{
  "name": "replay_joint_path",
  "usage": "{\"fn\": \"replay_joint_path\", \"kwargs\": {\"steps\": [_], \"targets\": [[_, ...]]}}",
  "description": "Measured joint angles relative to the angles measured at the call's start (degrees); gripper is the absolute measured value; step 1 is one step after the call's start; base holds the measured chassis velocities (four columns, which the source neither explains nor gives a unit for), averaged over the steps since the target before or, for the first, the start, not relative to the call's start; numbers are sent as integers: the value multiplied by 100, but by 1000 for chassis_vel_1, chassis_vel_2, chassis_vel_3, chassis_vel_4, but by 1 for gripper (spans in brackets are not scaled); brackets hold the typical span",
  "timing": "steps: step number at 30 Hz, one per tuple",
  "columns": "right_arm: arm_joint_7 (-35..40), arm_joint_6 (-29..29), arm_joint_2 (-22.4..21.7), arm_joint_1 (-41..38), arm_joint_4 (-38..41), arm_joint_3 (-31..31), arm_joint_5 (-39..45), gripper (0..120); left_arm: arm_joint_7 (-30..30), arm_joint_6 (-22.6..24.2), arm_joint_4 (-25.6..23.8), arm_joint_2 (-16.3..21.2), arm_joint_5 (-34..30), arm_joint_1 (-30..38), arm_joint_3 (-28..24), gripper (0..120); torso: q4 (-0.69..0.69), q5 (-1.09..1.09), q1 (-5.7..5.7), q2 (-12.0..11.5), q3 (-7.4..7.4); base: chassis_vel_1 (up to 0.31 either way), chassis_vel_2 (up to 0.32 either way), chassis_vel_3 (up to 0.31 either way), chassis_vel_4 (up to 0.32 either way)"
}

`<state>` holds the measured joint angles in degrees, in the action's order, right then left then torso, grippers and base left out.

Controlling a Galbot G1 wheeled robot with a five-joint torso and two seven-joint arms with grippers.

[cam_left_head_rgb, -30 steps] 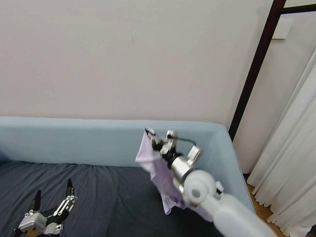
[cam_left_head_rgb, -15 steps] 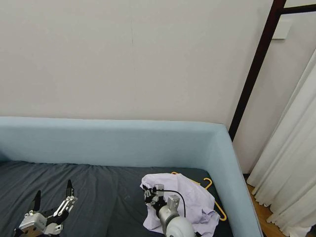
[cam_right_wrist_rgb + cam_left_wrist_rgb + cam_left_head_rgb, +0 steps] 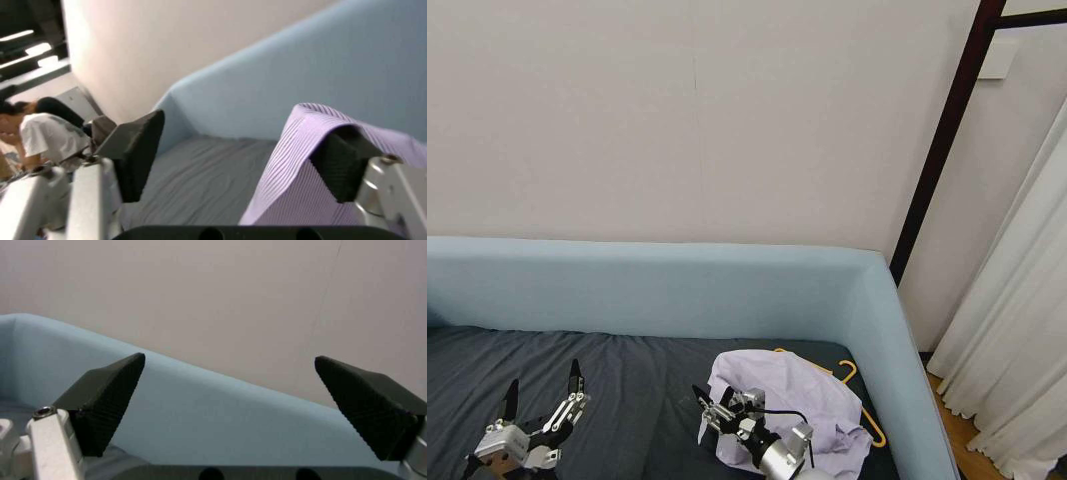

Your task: Pick up the clothes from the sofa and hang them on the clothes hanger.

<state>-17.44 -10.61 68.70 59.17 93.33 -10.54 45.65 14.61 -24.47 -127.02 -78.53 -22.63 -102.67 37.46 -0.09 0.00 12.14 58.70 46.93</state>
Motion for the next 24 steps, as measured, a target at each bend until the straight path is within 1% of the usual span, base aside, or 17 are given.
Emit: {"fn": "replay_joint_path", "kwargs": {"steps": [1, 2, 4, 5, 7, 9, 10, 11, 13, 14, 15, 17, 18, 19, 20, 22, 24], "targets": [[87, 26, -34, 42, 54, 70, -275, 85, 1, 12, 2, 10, -9, 12, -7, 100, 0, 0, 0, 0, 0, 0, 0, 0, 0], [417, 190, -91, 107, 153, 110, -629, 90, 1, 20, 7, 21, -16, 26, -14, 100, 0, -1, 0, 0, 0, 0, 0, 0, 0], [913, 720, -238, 276, 392, 99, -752, 97, 2, 27, 28, 37, -28, 54, -28, 100, 0, 0, 1, 0, 0, 0, 0, 0, 0], [913, 720, -238, 276, 392, 99, -752, 97, 2, 27, 28, 37, -28, 54, -28, 100, 0, 0, 1, 0, 0, 0, 0, 0, 0], [1548, 1396, -311, 388, 556, 52, -877, 99, 3, 28, 46, 46, -36, 70, -40, 100, -1, -1, 0, 0, 0, 0, 0, 0, 0], [2811, 2433, -335, 479, 685, -72, -954, 100, 7, 28, 59, 61, -47, 83, -57, 100, -1, -1, 0, 0, 0, 0, 0, 0, 0], [2811, 2433, -335, 479, 685, -72, -954, 100, 7, 28, 59, 61, -47, 83, -57, 100, -1, -1, 0, 0, 0, 0, 0, 0, 0], [3191, 2697, -319, 500, 705, -107, -789, 100, 9, 28, 60, 74, -59, 89, -61, 100, -1, -1, 0, 0, 0, 0, 0, 0, 0], [2847, 2537, -300, 555, 656, -110, -737, 100, 15, 28, 69, 93, -79, 93, -59, 100, 0, 0, 1, 0, 0, 0, 0, 0, 0], [2306, 2217, -302, 586, 570, -90, -851, 100, 19, 27, 78, 101, -87, 95, -54, 100, 0, 0, 1, 0, 0, 0, 0, 0, 0], [2306, 2217, -302, 586, 570, -90, -851, 100, 19, 27, 78, 101, -87, 95, -54, 100, 0, 0, 1, 0, 0, 0, 0, 0, 0], [684, 1523, -327, 632, 331, 23, -1158, 100, 27, 27, 91, 107, -97, 96, -50, 100, 1, 0, 1, 0, 0, 0, 0, 0, 0], [174, 1418, -345, 646, 265, 79, -1232, 100, 28, 27, 91, 107, -98, 96, -51, 100, 1, -1, 1, 0, 0, 0, 0, 0, 0], [-330, 1358, -367, 666, 198, 144, -1332, 100, 28, 27, 91, 107, -98, 95, -56, 100, 1, 0, 1, 0, 0, 0, 0, 0, 0], [-330, 1358, -367, 666, 198, 144, -1332, 100, 28, 27, 91, 107, -98, 95, -56, 100, 1, 0, 1, 0, 0, 0, 0, 0, 0], [-888, 1386, -406, 706, 114, 284, -1574, 100, 29, 27, 84, 105, -98, 94, -57, 100, 0, 0, 1, 0, 1, 0, 0, 0, 0], [-1592, 1591, -510, 773, 25, 589, -2195, 100, 30, 27, 62, 94, -94, 93, -57, 100, 0, 0, 1, 0, 1, 0, 0, 0, 0]]}}
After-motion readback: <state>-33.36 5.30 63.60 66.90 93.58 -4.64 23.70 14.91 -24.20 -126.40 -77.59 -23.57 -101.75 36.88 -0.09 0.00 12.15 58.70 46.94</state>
